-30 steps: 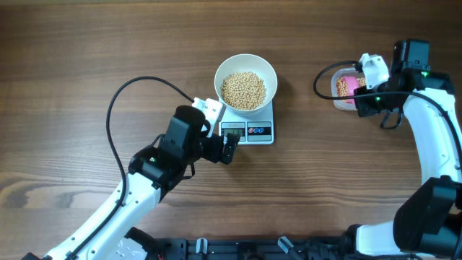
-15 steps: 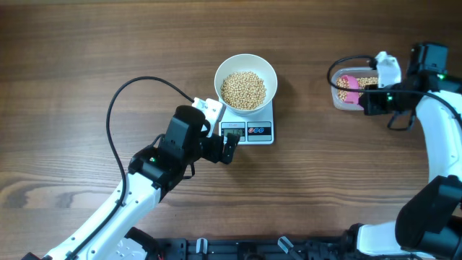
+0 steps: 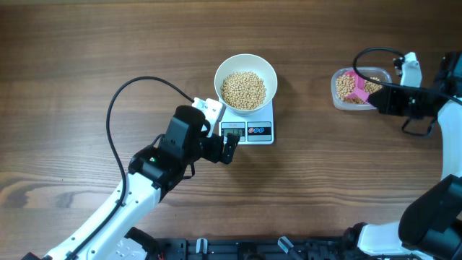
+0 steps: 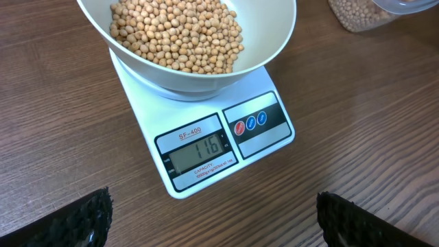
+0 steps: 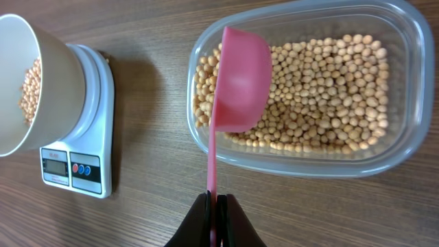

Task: Scoop item into bowl and weigh 150g on scale
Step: 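Lift the filled scoop out of the soybean container with the right gripper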

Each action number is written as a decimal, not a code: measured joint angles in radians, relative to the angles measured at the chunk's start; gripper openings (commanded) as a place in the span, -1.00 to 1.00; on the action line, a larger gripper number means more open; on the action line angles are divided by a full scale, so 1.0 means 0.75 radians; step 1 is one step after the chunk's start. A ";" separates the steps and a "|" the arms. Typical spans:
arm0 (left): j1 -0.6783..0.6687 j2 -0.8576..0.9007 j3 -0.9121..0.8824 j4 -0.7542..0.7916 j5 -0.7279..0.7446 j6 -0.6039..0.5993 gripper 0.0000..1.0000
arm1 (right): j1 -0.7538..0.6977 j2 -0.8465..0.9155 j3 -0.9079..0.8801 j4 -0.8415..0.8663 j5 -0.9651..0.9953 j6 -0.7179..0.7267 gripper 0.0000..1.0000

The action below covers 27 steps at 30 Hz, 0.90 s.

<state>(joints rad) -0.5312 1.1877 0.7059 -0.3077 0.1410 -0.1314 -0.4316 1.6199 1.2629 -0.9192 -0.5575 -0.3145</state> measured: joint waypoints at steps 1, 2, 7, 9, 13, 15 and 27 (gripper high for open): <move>0.000 0.000 0.000 -0.001 0.000 0.000 1.00 | -0.010 0.000 -0.001 -0.001 -0.005 0.001 -0.91; 0.000 0.000 0.000 0.000 0.000 0.000 1.00 | -0.020 0.000 -0.001 -0.001 -0.007 0.004 -0.91; 0.000 0.000 0.000 -0.001 0.001 0.000 1.00 | -0.063 0.000 -0.001 -0.001 -0.016 0.005 -0.92; 0.000 0.000 0.000 0.000 0.000 0.000 1.00 | -0.079 0.000 -0.001 -0.001 -0.016 0.015 -0.91; 0.000 0.000 0.000 0.000 0.001 0.000 1.00 | -0.117 0.000 -0.001 -0.001 -0.016 0.029 -0.91; 0.000 0.000 0.000 0.000 0.000 0.000 1.00 | -0.132 0.000 -0.001 -0.002 -0.016 0.031 -0.91; 0.000 0.000 0.000 0.000 0.000 0.000 1.00 | -0.310 0.000 -0.001 -0.022 -0.268 0.035 -0.92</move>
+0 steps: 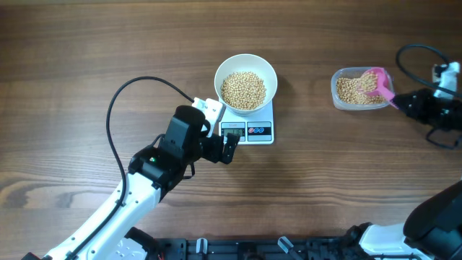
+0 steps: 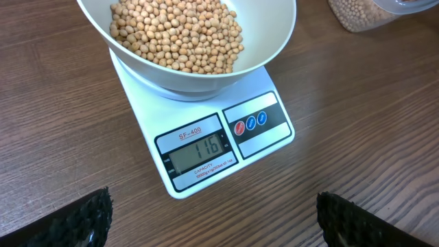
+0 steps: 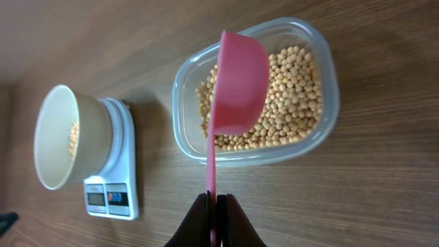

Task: Scoop item into bowl and weigh 150g on scale
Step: 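Lift the filled scoop out of the soybean container with the right gripper, then carry the filled scoop left over the white bowl on the scale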

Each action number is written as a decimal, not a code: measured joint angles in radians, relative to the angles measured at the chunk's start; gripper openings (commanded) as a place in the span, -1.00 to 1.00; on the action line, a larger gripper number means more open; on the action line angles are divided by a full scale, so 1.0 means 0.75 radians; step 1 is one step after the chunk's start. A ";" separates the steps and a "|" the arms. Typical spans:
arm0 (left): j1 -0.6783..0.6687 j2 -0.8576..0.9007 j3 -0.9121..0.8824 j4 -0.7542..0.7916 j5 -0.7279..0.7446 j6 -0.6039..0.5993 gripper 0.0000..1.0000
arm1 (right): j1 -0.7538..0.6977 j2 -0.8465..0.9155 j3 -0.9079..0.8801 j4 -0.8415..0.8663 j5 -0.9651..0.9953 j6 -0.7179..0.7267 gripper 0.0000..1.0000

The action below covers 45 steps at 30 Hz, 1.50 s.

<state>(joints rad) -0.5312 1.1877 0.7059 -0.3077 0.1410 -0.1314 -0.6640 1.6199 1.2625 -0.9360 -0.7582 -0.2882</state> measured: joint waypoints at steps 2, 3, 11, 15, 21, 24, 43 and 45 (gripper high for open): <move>0.000 0.000 0.000 0.000 0.000 0.000 1.00 | -0.031 0.000 0.000 -0.014 -0.039 0.001 -0.91; 0.000 0.000 0.000 -0.001 0.000 0.000 1.00 | -0.047 0.000 0.000 -0.020 -0.066 0.001 -0.91; 0.000 0.000 0.000 -0.001 0.000 0.000 1.00 | -0.096 0.000 0.000 -0.079 -0.278 0.005 -0.92; 0.000 0.000 0.000 -0.001 0.000 0.000 1.00 | -0.096 0.000 0.000 -0.119 -0.388 0.005 -0.91; 0.000 0.000 0.000 -0.001 0.000 0.000 1.00 | -0.096 0.000 0.000 -0.162 -0.517 0.006 -0.91; 0.000 0.000 0.000 -0.001 0.001 0.000 1.00 | -0.094 0.000 0.000 -0.179 -0.588 0.008 -0.91; 0.000 0.000 0.000 -0.002 0.001 0.000 1.00 | 0.448 0.000 -0.003 0.020 -0.705 0.274 -0.91; 0.000 0.000 0.000 -0.002 0.001 0.000 1.00 | 0.503 0.000 -0.005 0.112 -0.709 0.337 -0.92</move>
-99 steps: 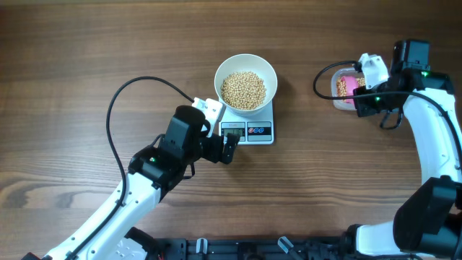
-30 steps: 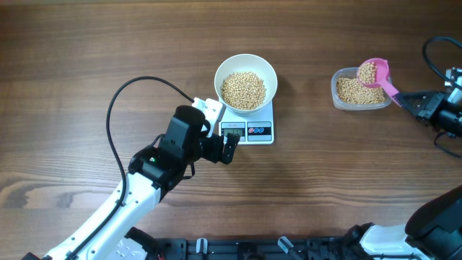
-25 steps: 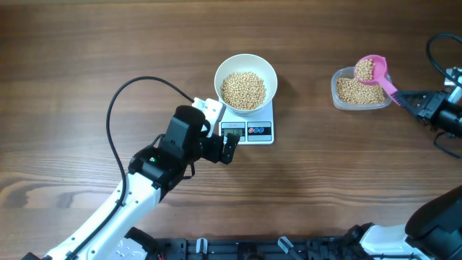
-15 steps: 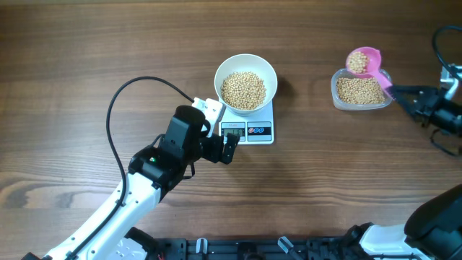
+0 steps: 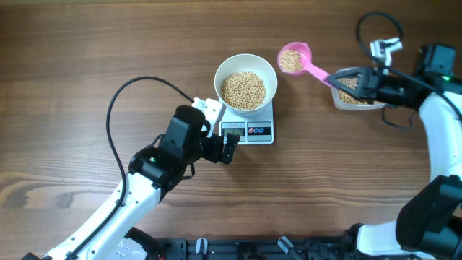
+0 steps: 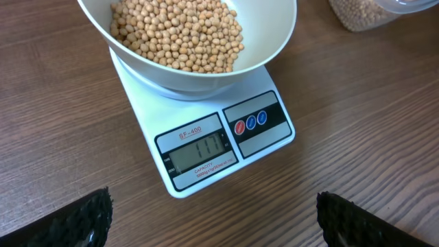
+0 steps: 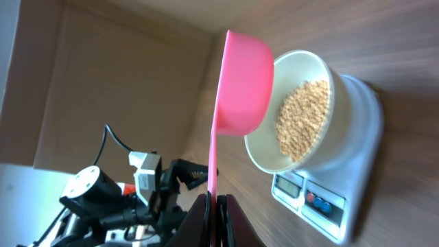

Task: Scoop item into bowl and weigh 150g on scale
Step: 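Carry the filled scoop left over the white bowl on the scale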

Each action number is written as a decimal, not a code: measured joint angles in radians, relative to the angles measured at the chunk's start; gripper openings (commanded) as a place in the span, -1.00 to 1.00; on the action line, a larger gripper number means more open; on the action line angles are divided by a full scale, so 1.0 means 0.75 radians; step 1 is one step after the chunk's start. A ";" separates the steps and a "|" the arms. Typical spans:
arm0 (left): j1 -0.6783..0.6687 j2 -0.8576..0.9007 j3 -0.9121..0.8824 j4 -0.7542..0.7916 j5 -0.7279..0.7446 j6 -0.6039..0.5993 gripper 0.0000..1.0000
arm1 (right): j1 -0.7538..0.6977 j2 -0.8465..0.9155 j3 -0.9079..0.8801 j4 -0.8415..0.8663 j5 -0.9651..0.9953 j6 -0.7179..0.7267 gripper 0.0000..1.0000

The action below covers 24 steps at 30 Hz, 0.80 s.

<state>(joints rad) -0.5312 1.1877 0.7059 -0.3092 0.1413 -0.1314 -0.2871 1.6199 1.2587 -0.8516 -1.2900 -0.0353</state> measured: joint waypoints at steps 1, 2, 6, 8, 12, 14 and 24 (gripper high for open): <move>0.000 0.000 0.000 0.001 -0.001 0.000 1.00 | 0.051 0.000 0.000 0.065 -0.003 0.062 -0.92; 0.000 0.000 0.000 0.000 0.000 0.000 1.00 | 0.078 0.000 -0.002 0.116 0.001 0.094 -0.91; 0.000 0.000 0.000 0.000 -0.001 0.000 1.00 | 0.214 0.001 -0.002 0.226 0.100 0.188 -0.91; 0.000 0.000 0.000 0.000 0.000 0.000 1.00 | 0.273 0.001 -0.002 0.230 0.185 0.207 -0.91; 0.000 0.000 0.000 0.000 -0.001 0.000 1.00 | 0.404 0.002 -0.002 0.230 0.406 0.205 -0.91; 0.000 0.000 0.000 0.000 -0.001 0.000 1.00 | 0.457 0.003 -0.002 0.230 0.491 0.187 -0.91; 0.000 0.000 0.000 0.000 -0.001 0.000 1.00 | 0.680 0.002 0.001 0.256 0.963 0.057 -0.91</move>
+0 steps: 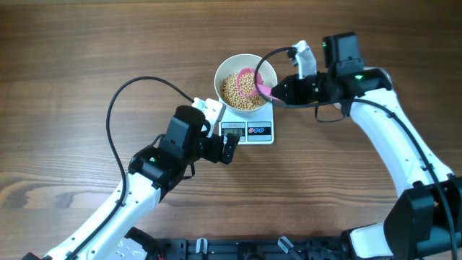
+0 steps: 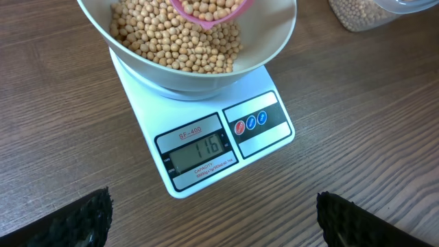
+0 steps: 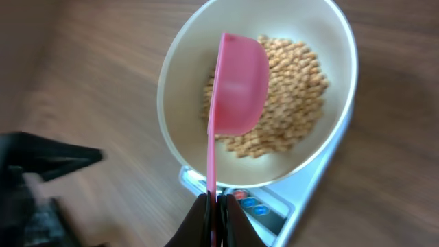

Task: Scoop item into bowl and weigh 150g on scale
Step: 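Carry the filled scoop left over the white bowl on the scale, then tilt the pink scoop over the bowl with the right gripper, pouring soybeans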

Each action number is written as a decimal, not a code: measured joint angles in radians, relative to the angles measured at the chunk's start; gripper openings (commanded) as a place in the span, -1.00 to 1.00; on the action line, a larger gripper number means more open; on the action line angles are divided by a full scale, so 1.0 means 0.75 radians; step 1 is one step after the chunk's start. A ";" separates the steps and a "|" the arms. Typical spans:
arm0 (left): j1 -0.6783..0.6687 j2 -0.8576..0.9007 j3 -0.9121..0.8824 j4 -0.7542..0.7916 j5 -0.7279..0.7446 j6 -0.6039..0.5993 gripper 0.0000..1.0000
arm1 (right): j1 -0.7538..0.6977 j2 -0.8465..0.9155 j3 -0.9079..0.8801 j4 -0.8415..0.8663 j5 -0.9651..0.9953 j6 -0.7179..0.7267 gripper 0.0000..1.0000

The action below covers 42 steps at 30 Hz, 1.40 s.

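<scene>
A white bowl [image 1: 219, 76] of soybeans stands on the white scale [image 1: 260, 131], whose display [image 2: 199, 147] reads 116. My right gripper [image 1: 278, 92] is shut on the handle of the pink scoop [image 1: 249, 81]. The scoop's cup [image 2: 209, 8] hangs over the bowl's middle, loaded with beans. From the right wrist I see the scoop [image 3: 236, 82] edge-on above the bowl [image 3: 178, 89], with the gripper [image 3: 214, 206] clamped on the handle. My left gripper [image 2: 219, 223] stays open just in front of the scale, nothing between its fingers [image 2: 75, 219].
The clear plastic tub of soybeans [image 2: 363, 14] stands to the right of the scale; in the overhead view my right arm [image 1: 375, 108] covers it. A black cable [image 1: 123, 108] loops from the left arm across the wooden table [image 1: 86, 43].
My right gripper has moved left with the loaded scoop, from between the tub and the bowl to over the bowl's middle. The display read 117 then and reads 116 now. The left arm is unchanged.
My right gripper first held the scoop at the tub of soybeans, the display at 116. It was still there a moment later. Then the scoop, full of beans, was up beside the bowl's right rim. Now it is over the bowl.
</scene>
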<state>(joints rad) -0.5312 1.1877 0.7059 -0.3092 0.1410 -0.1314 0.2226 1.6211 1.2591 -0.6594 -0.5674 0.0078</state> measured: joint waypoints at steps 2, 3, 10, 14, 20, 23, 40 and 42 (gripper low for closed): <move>0.000 0.000 0.000 0.000 0.000 0.000 1.00 | 0.050 -0.008 0.000 0.024 0.121 -0.046 -0.91; 0.000 0.000 0.000 0.001 0.000 0.000 1.00 | 0.069 -0.013 0.000 0.034 0.160 -0.062 -0.91; 0.000 0.000 0.000 0.001 0.000 0.000 1.00 | 0.236 -0.097 0.001 0.125 0.476 -0.219 -0.92; 0.000 0.000 0.000 0.001 0.000 0.000 1.00 | 0.296 -0.130 0.010 0.143 0.606 -0.284 -0.91; 0.000 0.000 0.000 0.000 0.000 0.000 1.00 | 0.302 -0.132 0.010 0.142 0.670 -0.303 -0.91; 0.000 0.000 0.000 0.001 0.000 0.000 1.00 | 0.302 -0.132 0.010 0.137 0.681 -0.308 -0.91; 0.000 0.000 0.000 0.000 0.001 0.000 1.00 | 0.302 -0.133 0.010 0.055 0.689 -0.276 -0.91; 0.000 0.000 0.000 0.000 0.001 0.000 1.00 | 0.302 -0.132 0.010 0.051 0.689 -0.280 -0.91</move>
<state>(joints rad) -0.5312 1.1877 0.7059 -0.3092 0.1413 -0.1314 0.4488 1.5219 1.2667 -0.6209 -0.0505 -0.2020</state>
